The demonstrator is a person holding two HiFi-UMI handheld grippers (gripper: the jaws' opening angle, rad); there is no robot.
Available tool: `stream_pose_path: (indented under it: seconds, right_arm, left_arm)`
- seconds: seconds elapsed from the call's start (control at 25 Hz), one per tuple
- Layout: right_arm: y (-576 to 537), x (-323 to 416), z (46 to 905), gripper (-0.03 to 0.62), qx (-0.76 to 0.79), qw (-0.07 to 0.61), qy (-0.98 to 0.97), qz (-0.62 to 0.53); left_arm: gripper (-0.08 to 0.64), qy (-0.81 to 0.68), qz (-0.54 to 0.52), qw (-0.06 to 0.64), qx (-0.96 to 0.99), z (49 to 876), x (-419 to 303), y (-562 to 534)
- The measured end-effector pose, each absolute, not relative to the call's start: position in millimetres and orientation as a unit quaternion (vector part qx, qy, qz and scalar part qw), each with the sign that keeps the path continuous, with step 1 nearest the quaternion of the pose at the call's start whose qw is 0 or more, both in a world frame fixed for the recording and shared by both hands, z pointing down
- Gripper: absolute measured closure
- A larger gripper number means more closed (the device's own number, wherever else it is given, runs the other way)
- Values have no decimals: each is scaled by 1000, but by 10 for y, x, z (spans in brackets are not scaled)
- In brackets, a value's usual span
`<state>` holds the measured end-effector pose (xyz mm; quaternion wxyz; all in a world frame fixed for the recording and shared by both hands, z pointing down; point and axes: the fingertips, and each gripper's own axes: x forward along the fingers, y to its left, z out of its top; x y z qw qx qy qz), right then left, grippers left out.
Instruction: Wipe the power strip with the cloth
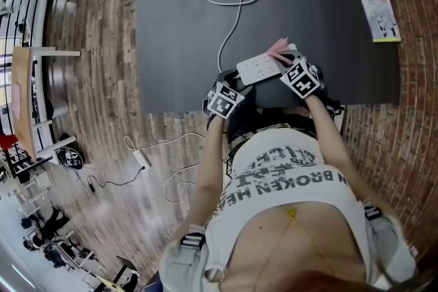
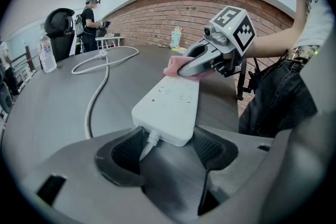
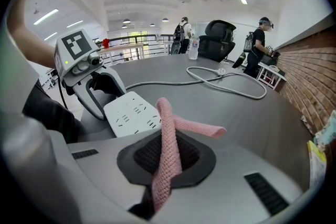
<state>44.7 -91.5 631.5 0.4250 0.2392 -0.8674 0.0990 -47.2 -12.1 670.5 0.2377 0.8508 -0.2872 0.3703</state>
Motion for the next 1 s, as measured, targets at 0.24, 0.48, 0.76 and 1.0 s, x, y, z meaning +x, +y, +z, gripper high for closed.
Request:
stream_pose_path:
  seconds: [0.24,0.48,0.76,1.0]
  right_arm:
    - [-923,498,6319,577,243,426,-865,101]
    - [-979,615,6328,575,259,430,-858,107]
    - [-1041,811,6348,577,286,432,-846,125]
    - [-1074,941,6355,575,303,432,-839,131]
  left_arm:
    - [277,-291,373,237,849,6658,-485,-123]
    - [278,-287,366,235,854,6731,-476,-127]
    - [277,-291,373,236,848,6649,-497,-130]
    - [277,-292,373,237,848,6650,-492,-126]
